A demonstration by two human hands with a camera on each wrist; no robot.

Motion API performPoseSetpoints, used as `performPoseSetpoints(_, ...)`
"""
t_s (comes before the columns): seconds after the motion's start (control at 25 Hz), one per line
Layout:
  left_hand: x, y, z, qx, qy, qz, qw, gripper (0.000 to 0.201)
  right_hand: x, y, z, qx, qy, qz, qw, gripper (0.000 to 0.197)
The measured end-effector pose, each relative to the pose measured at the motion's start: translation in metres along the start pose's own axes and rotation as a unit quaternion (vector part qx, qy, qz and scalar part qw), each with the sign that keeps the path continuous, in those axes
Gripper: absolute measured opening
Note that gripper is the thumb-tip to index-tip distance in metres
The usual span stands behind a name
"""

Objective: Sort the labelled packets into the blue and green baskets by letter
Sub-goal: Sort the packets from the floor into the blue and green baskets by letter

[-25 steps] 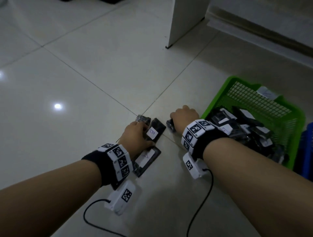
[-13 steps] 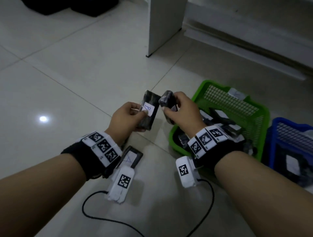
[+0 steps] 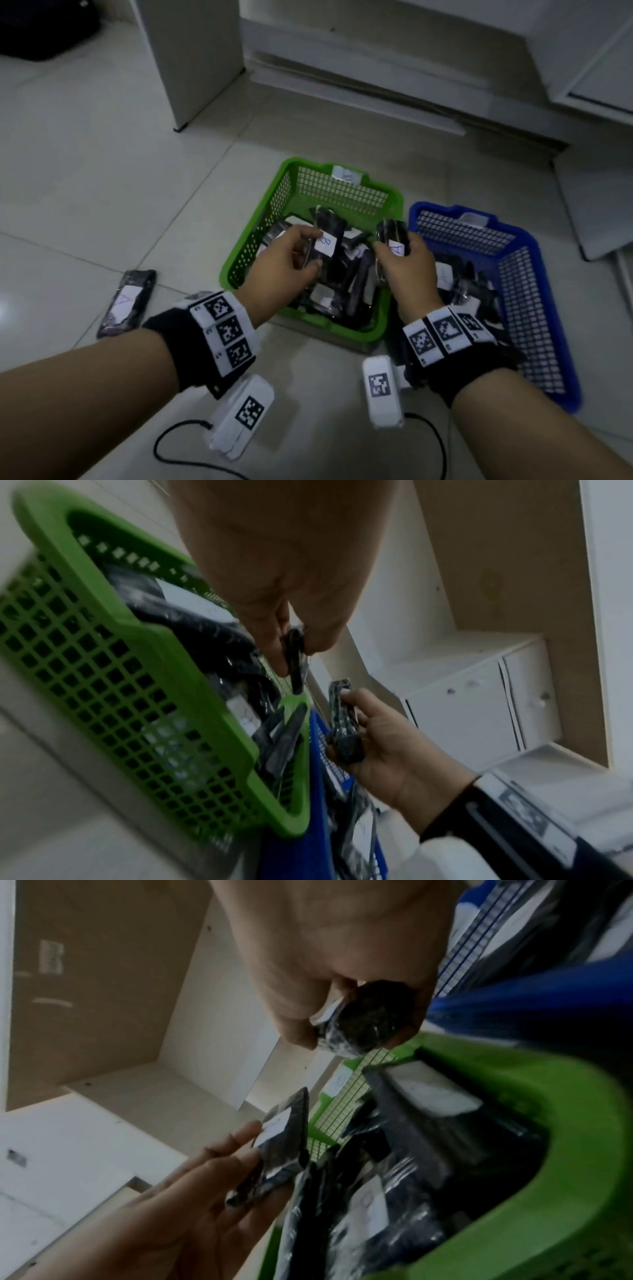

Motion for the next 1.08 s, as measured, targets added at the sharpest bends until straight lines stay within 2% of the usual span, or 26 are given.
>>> performPoseSetpoints(0.12,-0.004,0.001,-0.026,-0.109,-0.017,-0.030,0.993,0.036,0.003,0.012,0.036,0.103,0.038,-0.015,0.994,0.063)
performPoseSetpoints(0.2,-0.006,-0.002,-0.039,-0.167,-0.041,-0.050,0.984,0.044,0.009,0.018,0.056,0.110,0.069,0.003,0.992,0.066)
performPoseSetpoints(0.32,-0.007,-0.010,-0.045,-0.236,-0.050,-0.081,0.967,0.053,0.015,0.031,0.067,0.137,0.077,0.012,0.988,0.049)
performPoseSetpoints(0.44,-0.007,-0.013,-0.045,-0.312,-0.050,-0.097,0.944,0.052,0.015,0.043,0.069,0.205,0.063,-0.002,0.977,0.039)
performPoseSetpoints(0.56,-0.002,-0.015,-0.037,-0.323,-0.084,-0.104,0.937,0.049,0.019,0.043,0.060,0.291,0.054,0.016,0.955,0.040)
performPoseSetpoints(0.64,0.007,-0.019,-0.021,-0.288,-0.058,-0.114,0.949,0.037,0.029,0.032,0.043,0.333,0.050,0.065,0.939,0.043)
performPoseSetpoints(0.76,0.035,-0.041,0.020,-0.233,0.012,-0.075,0.970,0.019,0.056,0.003,-0.005,0.313,-0.008,0.179,0.933,0.042)
performPoseSetpoints(0.84,0.059,-0.065,0.054,-0.221,0.055,-0.017,0.974,0.017,0.079,-0.012,-0.047,0.297,-0.075,0.236,0.922,0.043)
performPoseSetpoints(0.96,0.095,-0.104,0.107,-0.216,0.115,0.093,0.965,0.019,0.117,-0.028,-0.112,0.287,-0.177,0.306,0.890,0.047)
performPoseSetpoints(1.08,0.125,-0.143,0.151,-0.223,0.164,0.160,0.947,0.019,0.151,-0.036,-0.172,0.261,-0.280,0.360,0.851,0.049)
Point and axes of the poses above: each hand's wrist, its own x-axis away from the middle knuckle, its own z-axis out of the back of the hand, y = z × x, the point moved 4 cm from there along -x, towards the middle knuckle, and after that the axes turned 7 degrees about -y, right-handed, at the moved point
